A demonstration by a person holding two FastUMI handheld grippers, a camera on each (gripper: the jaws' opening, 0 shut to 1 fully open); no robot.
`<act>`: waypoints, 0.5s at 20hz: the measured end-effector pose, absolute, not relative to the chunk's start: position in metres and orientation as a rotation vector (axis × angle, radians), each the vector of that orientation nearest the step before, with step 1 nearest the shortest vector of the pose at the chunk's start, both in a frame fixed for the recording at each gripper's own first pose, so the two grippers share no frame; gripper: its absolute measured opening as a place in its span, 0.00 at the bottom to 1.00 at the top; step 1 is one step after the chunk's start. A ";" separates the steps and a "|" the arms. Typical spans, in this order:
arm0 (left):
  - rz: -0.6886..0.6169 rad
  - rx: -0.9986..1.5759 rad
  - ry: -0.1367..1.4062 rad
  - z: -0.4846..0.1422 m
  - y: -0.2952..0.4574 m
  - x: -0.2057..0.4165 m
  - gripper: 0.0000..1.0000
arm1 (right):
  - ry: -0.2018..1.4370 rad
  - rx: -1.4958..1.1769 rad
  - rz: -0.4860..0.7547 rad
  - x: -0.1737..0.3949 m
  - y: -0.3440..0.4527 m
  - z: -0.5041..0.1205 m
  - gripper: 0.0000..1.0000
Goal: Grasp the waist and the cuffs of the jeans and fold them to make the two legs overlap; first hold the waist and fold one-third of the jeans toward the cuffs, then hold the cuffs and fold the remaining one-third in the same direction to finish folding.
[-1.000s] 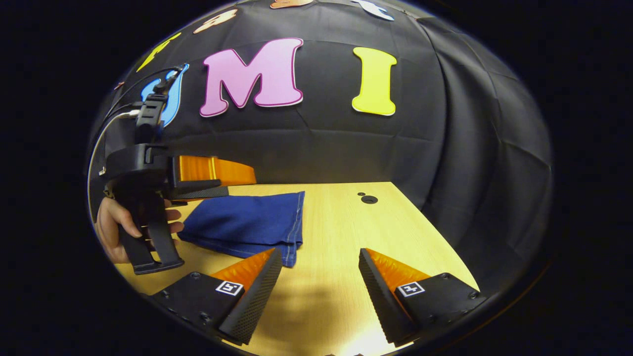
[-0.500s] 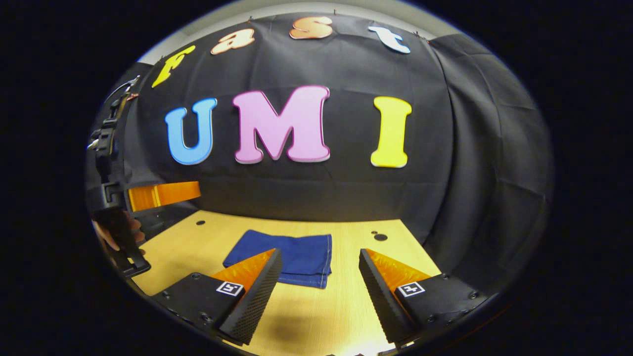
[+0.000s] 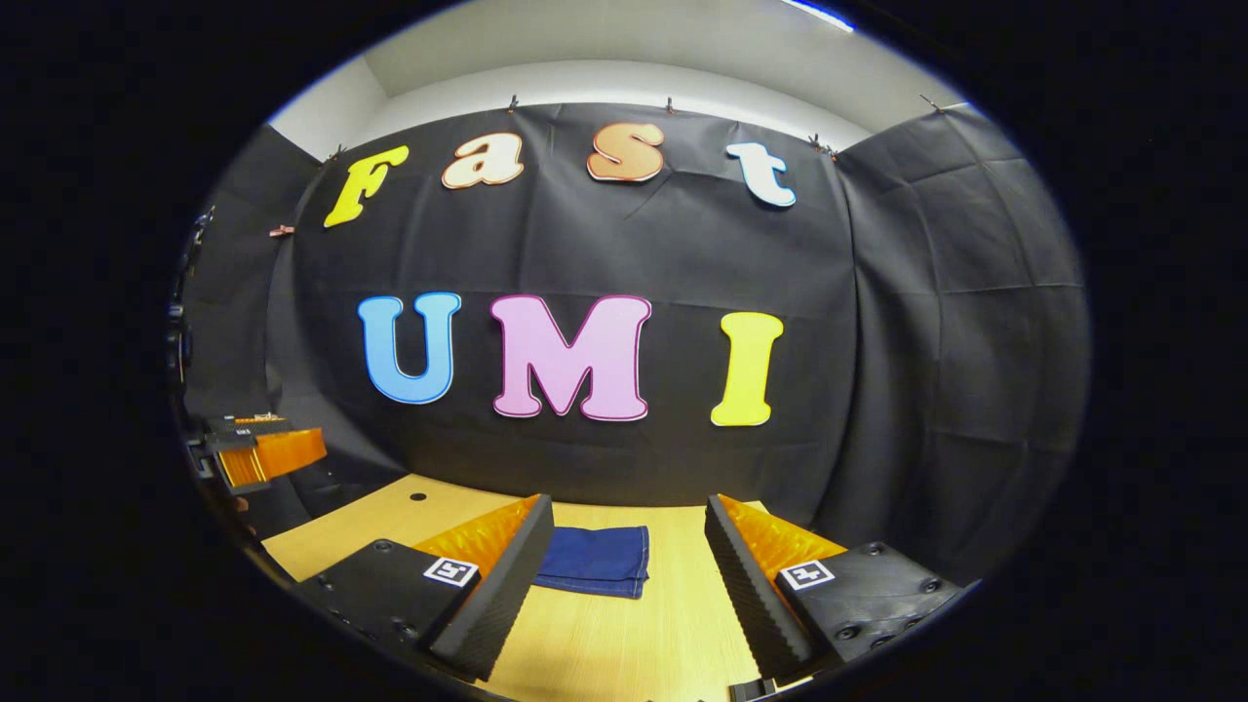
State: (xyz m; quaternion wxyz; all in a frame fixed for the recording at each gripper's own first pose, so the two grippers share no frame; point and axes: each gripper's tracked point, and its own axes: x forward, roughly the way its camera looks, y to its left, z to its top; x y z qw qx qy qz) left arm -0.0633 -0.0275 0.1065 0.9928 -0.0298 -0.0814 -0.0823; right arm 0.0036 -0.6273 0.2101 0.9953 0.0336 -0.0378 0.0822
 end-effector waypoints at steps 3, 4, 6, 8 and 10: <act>-0.132 -0.057 -0.135 0.093 -0.020 -0.077 0.96 | -0.102 0.071 0.170 -0.012 -0.634 0.211 0.96; -0.120 -0.056 -0.130 0.091 -0.020 -0.079 0.96 | -0.106 0.077 0.171 -0.013 -0.637 0.210 0.96; -0.100 -0.052 -0.127 0.091 -0.022 -0.082 0.96 | -0.094 0.091 0.194 -0.010 -0.637 0.207 0.93; -0.108 -0.045 -0.149 0.099 -0.031 -0.086 0.96 | -0.081 0.070 0.218 -0.006 -0.642 0.205 0.93; -0.132 -0.047 -0.168 0.103 -0.044 -0.084 0.96 | -0.107 0.039 0.208 0.002 -0.654 0.210 0.96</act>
